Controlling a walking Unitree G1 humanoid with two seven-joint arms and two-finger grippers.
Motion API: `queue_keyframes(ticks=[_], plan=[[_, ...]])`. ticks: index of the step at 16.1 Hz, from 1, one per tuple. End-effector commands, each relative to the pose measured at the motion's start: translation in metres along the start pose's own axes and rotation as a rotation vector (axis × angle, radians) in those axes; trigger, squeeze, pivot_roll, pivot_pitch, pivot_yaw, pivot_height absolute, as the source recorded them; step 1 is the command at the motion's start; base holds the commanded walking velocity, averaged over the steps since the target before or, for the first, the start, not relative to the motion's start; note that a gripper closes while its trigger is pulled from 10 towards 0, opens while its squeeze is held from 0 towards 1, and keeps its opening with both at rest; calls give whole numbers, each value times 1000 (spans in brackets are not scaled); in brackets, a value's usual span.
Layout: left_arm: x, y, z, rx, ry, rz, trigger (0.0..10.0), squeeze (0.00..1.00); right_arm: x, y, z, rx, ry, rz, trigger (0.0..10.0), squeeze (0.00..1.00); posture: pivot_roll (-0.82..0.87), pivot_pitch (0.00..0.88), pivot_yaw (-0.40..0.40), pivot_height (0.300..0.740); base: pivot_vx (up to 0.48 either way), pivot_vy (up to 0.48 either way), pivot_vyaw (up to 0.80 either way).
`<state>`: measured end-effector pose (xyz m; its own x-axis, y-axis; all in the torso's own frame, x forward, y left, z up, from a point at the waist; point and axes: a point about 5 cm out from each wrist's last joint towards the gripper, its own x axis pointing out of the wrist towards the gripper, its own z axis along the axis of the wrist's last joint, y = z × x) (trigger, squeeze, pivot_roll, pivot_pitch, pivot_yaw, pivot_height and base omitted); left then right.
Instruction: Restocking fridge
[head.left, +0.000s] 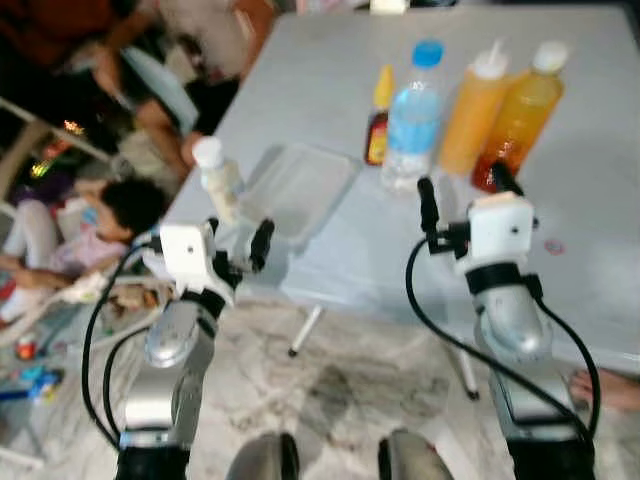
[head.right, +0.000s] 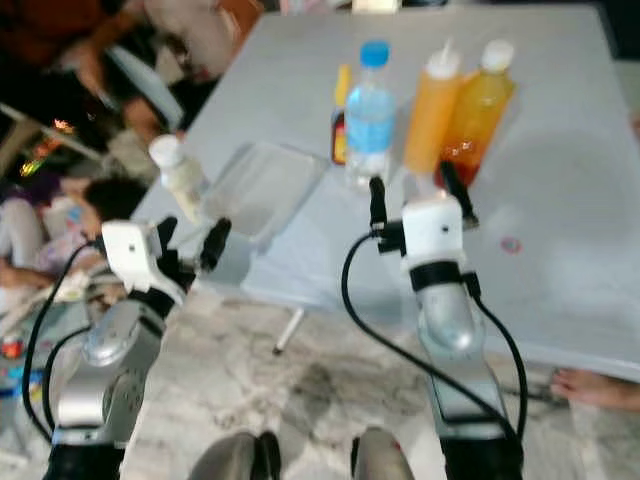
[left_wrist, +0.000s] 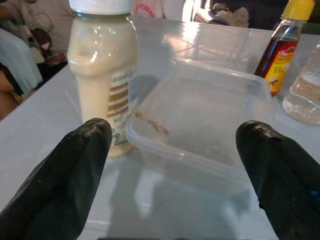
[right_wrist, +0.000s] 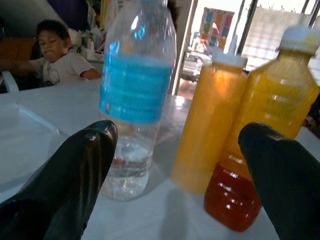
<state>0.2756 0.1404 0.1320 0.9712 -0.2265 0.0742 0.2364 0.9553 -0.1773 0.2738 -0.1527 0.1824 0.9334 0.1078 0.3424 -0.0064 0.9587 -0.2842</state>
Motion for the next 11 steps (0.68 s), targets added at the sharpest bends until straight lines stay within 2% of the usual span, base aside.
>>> queue_keyframes(ticks=[1, 3, 5, 9, 11], plan=[[-5, 9, -3, 11, 16, 35, 10000, 0, -2, 6, 5, 6, -11, 25, 10000, 0, -94, 136, 122, 740, 0, 0, 0], [-1, 6, -2, 2, 8, 33, 10000, 0, -4, 3, 7, -27, -10, 8, 10000, 0, -101, 129, 121, 740, 0, 0, 0], [0, 5, 1, -4, -3, 38, 10000, 0, 0, 1, 10, -20, -20, 7, 10000, 0, -99, 126, 120, 740, 0, 0, 0], [-1, 11, 0, 7, -1, 74, 10000, 0, 38, -19, 23, -8, -77, -38, 10000, 0, -90, 129, 124, 740, 0, 0, 0], [-3, 13, 0, 5, 6, 81, 10000, 0, 64, -25, 30, 12, -99, -49, 10000, 0, -66, 131, 127, 740, 0, 0, 0]])
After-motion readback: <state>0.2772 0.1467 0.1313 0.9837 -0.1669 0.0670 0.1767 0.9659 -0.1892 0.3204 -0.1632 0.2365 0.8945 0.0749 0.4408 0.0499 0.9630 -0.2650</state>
